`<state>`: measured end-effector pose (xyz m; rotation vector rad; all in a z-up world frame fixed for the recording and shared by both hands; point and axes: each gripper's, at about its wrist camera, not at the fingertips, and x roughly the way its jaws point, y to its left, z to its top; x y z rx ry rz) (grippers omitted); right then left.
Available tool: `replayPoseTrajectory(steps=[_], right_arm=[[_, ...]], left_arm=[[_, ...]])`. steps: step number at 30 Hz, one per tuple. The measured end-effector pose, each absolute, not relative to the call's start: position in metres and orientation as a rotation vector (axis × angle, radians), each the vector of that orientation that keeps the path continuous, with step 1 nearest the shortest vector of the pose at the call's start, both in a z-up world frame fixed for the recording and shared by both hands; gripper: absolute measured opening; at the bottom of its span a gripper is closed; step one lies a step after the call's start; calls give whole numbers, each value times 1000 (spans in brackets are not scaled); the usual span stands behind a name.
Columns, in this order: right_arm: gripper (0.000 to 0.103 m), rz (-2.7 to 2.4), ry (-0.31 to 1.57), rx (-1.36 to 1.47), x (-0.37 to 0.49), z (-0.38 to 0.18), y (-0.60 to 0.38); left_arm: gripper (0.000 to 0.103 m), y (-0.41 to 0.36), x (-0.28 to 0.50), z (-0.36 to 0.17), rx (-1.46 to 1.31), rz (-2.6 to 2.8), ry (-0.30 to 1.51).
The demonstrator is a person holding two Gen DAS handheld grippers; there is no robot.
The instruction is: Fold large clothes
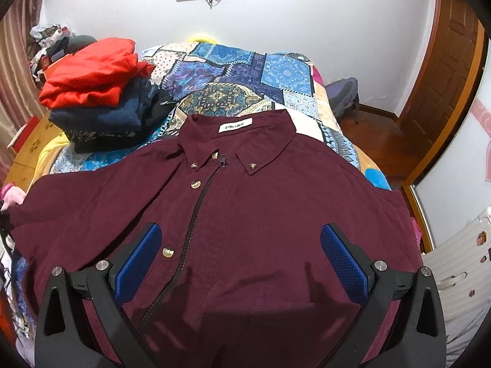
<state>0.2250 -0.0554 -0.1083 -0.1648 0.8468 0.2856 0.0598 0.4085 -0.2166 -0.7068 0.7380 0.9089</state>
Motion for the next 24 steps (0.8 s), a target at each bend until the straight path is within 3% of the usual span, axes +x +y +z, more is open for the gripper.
replayPoseTrajectory(steps=[14, 19, 24], right_arm=[[103, 256, 806, -72, 215, -100, -92], [103, 239, 793, -21, 214, -97, -109], [103, 236, 784, 26, 212, -96, -122]], left_arm=[[3, 318, 137, -60, -459, 538, 448], [3, 261, 170, -32, -395, 324, 429], [3, 192, 212, -37, -330, 120, 514]])
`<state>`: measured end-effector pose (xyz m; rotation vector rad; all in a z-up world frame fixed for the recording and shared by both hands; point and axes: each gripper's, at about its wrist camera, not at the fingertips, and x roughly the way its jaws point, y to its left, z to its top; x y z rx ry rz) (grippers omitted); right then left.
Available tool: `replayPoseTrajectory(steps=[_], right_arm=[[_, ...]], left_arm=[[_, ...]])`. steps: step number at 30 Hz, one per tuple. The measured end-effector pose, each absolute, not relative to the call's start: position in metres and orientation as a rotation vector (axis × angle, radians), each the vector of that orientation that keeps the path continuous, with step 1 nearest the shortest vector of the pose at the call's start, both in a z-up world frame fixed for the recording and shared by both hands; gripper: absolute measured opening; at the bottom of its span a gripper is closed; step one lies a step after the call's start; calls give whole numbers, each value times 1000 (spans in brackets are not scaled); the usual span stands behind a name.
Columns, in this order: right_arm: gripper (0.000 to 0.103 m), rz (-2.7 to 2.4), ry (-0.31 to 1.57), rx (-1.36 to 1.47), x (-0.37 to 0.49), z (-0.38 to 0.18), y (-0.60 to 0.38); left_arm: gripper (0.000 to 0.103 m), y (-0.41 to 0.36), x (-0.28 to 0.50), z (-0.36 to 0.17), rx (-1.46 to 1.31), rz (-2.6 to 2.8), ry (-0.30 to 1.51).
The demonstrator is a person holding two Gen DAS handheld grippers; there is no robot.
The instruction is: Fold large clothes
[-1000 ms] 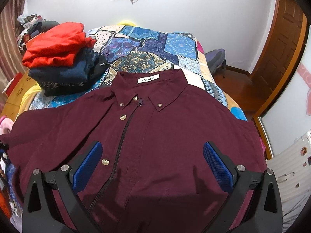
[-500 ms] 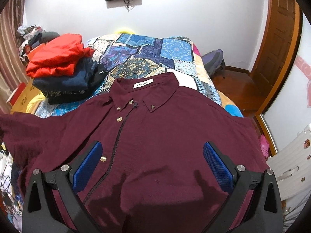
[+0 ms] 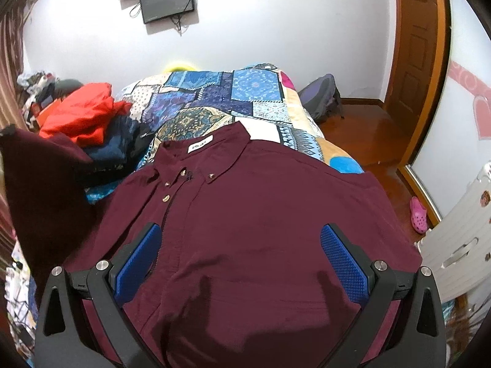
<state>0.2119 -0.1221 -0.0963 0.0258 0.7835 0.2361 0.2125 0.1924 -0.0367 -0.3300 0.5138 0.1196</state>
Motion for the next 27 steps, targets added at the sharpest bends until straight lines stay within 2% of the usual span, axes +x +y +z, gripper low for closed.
replayPoseTrajectory(steps=[8, 15, 17, 21, 22, 26, 27], right_arm=[[103, 236, 763, 17, 206, -98, -131], [103, 255, 773, -22, 203, -103, -129], [103, 258, 778, -30, 203, -105, -129], [103, 261, 780, -43, 201, -105, -126], [103, 262, 778, -47, 200, -104, -126], [103, 262, 775, -62, 198, -102, -123], [103, 264, 774, -63, 198, -101, -123]], left_arm=[[3, 84, 257, -96, -226, -121, 771], [5, 18, 262, -151, -145, -202, 951], [10, 7, 261, -163, -101, -209, 992], [40, -1, 256, -180, -100, -236, 1051], [44, 0, 255, -181, -106, -240, 1055], [49, 2, 239, -171, -81, -243, 1038], [54, 4, 238, -166, -72, -242, 1026]])
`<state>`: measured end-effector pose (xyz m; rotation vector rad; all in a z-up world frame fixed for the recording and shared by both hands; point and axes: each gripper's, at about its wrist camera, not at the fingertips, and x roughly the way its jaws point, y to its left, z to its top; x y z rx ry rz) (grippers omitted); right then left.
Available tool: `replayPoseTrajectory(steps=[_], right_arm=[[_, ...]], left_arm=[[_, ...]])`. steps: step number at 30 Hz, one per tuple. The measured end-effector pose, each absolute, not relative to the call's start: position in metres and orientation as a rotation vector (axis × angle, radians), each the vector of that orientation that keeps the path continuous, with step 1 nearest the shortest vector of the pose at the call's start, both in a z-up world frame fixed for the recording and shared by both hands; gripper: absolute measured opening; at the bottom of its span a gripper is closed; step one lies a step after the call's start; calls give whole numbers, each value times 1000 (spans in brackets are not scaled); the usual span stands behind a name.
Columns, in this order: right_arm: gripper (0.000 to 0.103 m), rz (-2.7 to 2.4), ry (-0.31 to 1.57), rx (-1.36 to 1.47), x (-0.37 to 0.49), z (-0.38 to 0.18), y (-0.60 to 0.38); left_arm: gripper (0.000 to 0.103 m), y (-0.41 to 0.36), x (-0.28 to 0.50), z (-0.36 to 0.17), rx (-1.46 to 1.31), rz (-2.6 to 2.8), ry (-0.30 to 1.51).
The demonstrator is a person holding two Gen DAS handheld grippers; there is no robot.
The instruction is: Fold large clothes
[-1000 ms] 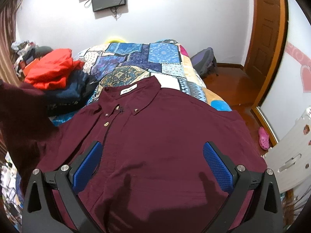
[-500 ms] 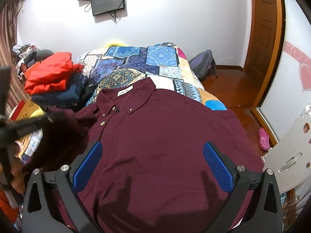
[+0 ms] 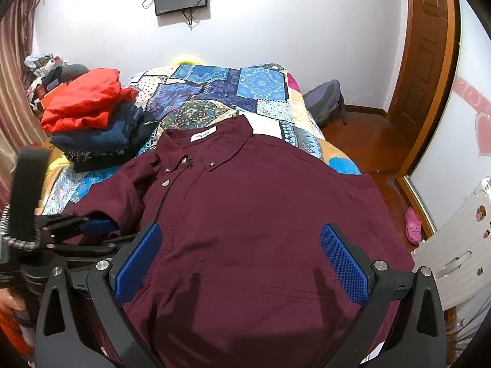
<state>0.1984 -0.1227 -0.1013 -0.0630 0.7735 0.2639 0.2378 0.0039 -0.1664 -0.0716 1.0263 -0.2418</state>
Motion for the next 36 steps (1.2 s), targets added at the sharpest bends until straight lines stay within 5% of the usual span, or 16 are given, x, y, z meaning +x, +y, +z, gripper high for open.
replayPoseTrajectory(steps=[3, 16, 25, 36], right_arm=[[103, 274, 762, -69, 198, -96, -118], [103, 411, 614, -185, 202, -55, -47], [103, 612, 668, -396, 220, -76, 45], [101, 829, 890, -790, 215, -168, 153]], left_arm=[[71, 15, 230, -148, -45, -225, 979], [88, 137, 195, -73, -118, 77, 707], [89, 222, 173, -88, -197, 248, 718], [89, 272, 153, -125, -299, 329, 773]])
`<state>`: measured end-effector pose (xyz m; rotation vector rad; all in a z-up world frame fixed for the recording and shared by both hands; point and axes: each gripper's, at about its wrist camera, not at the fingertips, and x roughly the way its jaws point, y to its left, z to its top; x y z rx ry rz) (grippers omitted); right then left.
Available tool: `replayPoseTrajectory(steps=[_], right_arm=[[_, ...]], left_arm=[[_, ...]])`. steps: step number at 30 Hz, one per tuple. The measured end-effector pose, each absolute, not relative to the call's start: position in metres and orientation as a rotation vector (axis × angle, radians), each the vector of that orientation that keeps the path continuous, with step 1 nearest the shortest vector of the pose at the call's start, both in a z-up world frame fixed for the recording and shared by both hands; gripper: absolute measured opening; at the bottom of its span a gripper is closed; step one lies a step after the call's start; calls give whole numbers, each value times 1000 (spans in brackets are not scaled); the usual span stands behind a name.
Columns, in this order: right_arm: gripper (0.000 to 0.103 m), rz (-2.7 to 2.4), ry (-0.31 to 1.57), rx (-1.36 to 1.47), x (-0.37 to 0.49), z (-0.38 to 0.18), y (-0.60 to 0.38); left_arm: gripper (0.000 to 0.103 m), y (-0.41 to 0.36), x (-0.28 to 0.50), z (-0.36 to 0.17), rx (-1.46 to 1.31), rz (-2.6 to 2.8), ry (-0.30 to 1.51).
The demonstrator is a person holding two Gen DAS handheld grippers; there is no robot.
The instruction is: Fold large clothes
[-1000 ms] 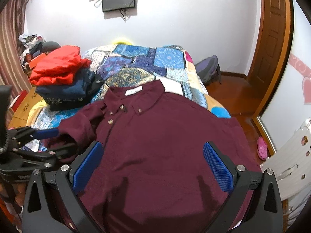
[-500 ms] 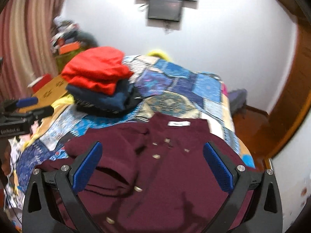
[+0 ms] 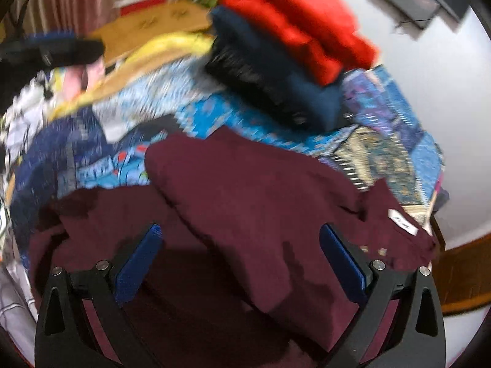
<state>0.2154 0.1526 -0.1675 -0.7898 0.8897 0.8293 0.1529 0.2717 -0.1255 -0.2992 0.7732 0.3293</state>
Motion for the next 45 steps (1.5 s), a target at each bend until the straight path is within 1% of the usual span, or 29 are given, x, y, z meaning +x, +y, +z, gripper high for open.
replayPoseTrajectory(steps=[3, 4, 6, 8, 9, 10, 11, 12, 13, 14, 15, 16, 17, 23, 28, 31, 38, 41, 45], right_arm=[[100, 837, 978, -824, 222, -189, 161], [97, 837, 996, -835, 224, -195, 162], [90, 831, 1018, -852, 227, -203, 166], [79, 819, 1036, -846, 232, -209, 168], [75, 816, 1045, -829, 235, -209, 168], [68, 816, 1055, -803, 239, -209, 166], [58, 823, 1060, -782, 240, -208, 165], [51, 834, 1064, -764, 241, -206, 164], [38, 849, 1066, -746, 241, -205, 164], [28, 866, 1067, -721, 242, -202, 163], [24, 877, 1064, -692, 242, -198, 160], [14, 877, 1052, -664, 242, -194, 157], [10, 875, 1043, -646, 241, -190, 155], [9, 831, 952, -390, 255, -149, 107], [8, 720, 838, -169, 264, -105, 36], [8, 626, 781, -90, 262, -89, -6], [8, 430, 797, 37, 257, -99, -87], [8, 358, 841, 92, 256, -112, -121], [8, 282, 907, 88, 256, -131, -146]], left_arm=[[89, 274, 152, -130, -309, 328, 780], [89, 274, 152, -131, -308, 328, 781], [89, 273, 153, -132, -302, 330, 782], [89, 272, 153, -133, -293, 329, 784], [89, 271, 154, -133, -289, 328, 784], [89, 270, 155, -132, -286, 327, 784], [89, 269, 155, -132, -284, 327, 784], [89, 268, 156, -132, -281, 328, 784], [89, 267, 157, -131, -278, 328, 783], [89, 266, 158, -130, -275, 326, 783], [89, 265, 158, -130, -273, 325, 783], [89, 263, 159, -129, -270, 324, 783], [89, 261, 159, -128, -266, 322, 782], [89, 246, 164, -124, -236, 308, 780], [89, 227, 178, -132, -204, 272, 828], [89, 212, 187, -140, -188, 240, 850], [89, 168, 214, -169, -184, 123, 957], [89, 148, 221, -185, -152, 85, 1007], [89, 126, 226, -203, -106, 41, 1068]])
